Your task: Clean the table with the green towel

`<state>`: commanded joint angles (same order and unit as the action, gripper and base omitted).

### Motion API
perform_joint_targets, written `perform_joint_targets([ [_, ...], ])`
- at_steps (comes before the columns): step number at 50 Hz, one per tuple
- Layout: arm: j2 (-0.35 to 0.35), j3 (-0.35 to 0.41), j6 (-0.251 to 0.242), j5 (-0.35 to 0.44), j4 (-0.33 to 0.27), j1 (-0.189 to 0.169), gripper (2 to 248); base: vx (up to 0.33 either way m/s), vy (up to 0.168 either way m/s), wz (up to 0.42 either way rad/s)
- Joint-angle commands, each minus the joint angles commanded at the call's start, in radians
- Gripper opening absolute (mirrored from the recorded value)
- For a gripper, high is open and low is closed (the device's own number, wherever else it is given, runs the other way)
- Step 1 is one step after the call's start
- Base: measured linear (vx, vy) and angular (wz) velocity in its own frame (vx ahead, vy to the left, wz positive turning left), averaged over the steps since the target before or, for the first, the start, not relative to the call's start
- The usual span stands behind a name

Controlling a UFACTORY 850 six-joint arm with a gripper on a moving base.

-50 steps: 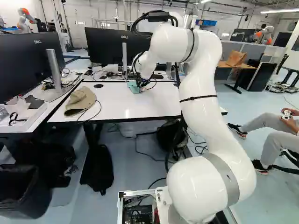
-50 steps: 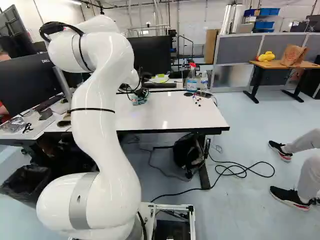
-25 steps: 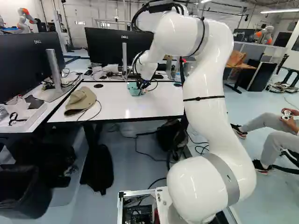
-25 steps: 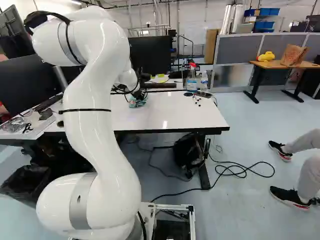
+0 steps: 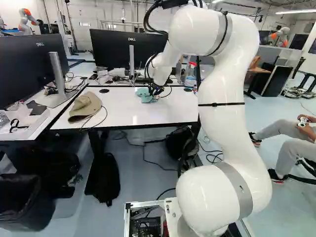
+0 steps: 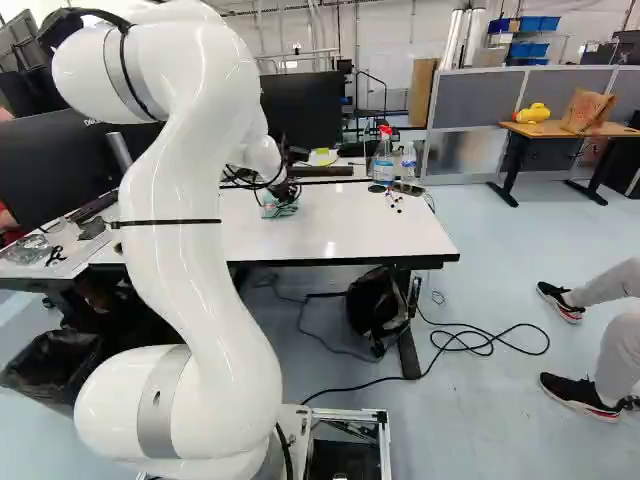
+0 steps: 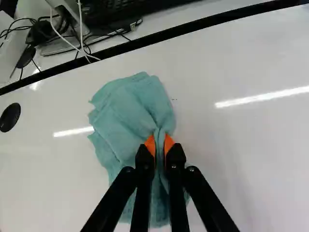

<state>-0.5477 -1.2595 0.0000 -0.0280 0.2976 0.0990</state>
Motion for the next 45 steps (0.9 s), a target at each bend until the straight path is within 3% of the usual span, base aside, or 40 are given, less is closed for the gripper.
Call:
perform_joint_targets([
  [23,-0.047,-0.064,0.0,0.0,0.0,-0.052,41,0.0,0.0,0.0],
  [45,-0.138,-0.191,0.0,0.0,0.0,-0.064,41,0.0,0.0,0.0],
])
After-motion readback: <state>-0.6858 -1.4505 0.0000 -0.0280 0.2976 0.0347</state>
